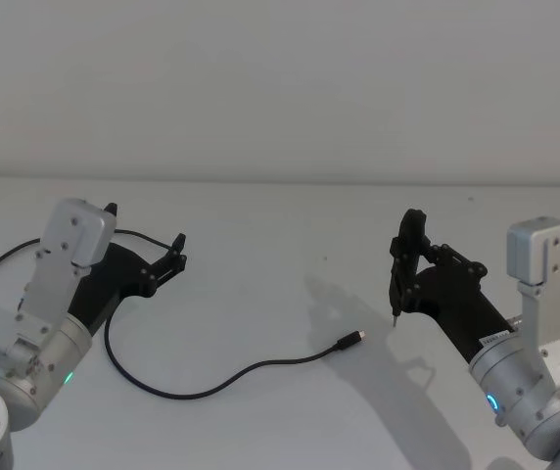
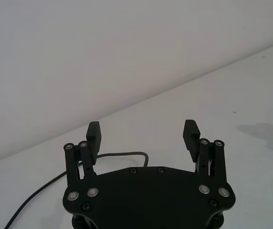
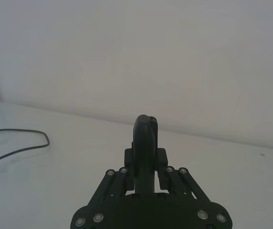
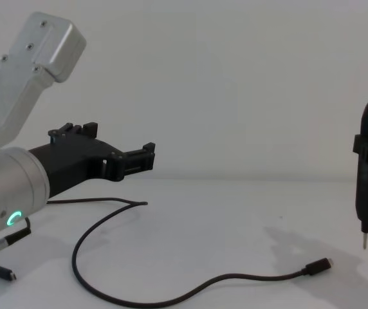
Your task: Pick up the data cable with the one hand.
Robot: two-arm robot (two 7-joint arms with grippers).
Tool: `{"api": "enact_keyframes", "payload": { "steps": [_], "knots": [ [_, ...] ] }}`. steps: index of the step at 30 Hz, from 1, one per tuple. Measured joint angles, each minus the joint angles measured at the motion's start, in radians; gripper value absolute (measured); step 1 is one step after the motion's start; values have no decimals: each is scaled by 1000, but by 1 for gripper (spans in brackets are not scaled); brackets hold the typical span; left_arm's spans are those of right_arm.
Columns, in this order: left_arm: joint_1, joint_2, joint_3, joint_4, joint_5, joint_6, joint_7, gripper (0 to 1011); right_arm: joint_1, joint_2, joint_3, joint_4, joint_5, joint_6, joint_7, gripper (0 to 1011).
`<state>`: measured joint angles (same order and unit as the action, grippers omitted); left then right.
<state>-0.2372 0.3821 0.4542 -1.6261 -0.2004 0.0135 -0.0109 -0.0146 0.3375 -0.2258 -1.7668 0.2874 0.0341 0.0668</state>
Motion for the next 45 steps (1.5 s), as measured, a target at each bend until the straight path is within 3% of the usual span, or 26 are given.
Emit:
{"api": "enact_keyframes", "payload": {
  "steps": [26,35,45],
  "knots": [
    [-1,1,0,-3,-1,4,-8,1001,0,0,0,0,0,0,0,275],
    [-10,29,0,-31,-33,50,-79,1001,0,0,0,0,0,0,0,275],
    [-34,90,-1,-77,-93,151,-217,1001,0,0,0,0,0,0,0,275]
  ]
}}
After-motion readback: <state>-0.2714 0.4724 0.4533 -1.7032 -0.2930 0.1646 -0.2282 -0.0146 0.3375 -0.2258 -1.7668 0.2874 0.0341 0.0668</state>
